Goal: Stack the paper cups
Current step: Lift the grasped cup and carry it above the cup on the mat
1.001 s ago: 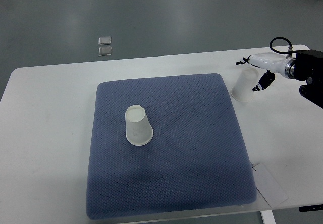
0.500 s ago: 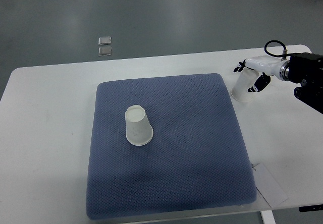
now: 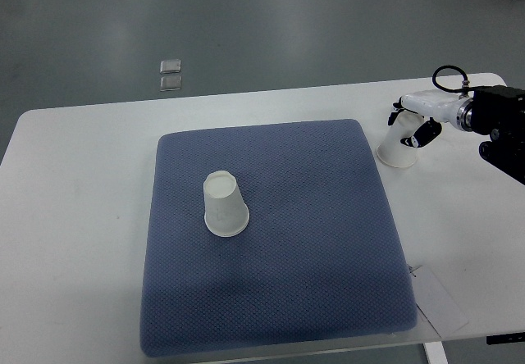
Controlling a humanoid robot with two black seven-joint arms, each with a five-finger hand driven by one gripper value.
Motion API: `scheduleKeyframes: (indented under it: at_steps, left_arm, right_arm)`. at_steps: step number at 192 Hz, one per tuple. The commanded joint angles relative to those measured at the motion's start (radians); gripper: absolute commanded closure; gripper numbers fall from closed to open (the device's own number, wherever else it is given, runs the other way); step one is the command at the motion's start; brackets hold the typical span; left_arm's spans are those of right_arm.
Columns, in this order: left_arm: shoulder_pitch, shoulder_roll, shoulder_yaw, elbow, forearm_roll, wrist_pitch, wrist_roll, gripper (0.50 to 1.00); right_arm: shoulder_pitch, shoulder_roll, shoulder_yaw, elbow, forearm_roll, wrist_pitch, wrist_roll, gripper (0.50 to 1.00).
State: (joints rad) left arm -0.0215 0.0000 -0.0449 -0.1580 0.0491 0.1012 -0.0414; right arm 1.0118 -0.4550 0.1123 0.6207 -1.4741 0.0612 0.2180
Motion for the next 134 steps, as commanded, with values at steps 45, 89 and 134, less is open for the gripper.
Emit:
scheduleKeyframes:
  at_steps: [45,89,134]
  left_arm:
    - [0.0,0.0,0.0,0.0,0.0,0.0,0.0,0.5]
    - [0.0,0.0,-0.001,0.0,0.0,0.0,0.0,0.5]
    - [0.0,0.0,-0.001,0.0,0.0,0.0,0.0,0.5]
  right_arm:
    - [0.119,-0.111,0.017,0.042,0.024,0.015,0.041,1.0]
    - [0.278,-0.217,0.023,0.3,0.058,0.066,0.063,1.0]
    - [0.379,-0.206,0.076,0.513,0.08,0.143,0.057,1.0]
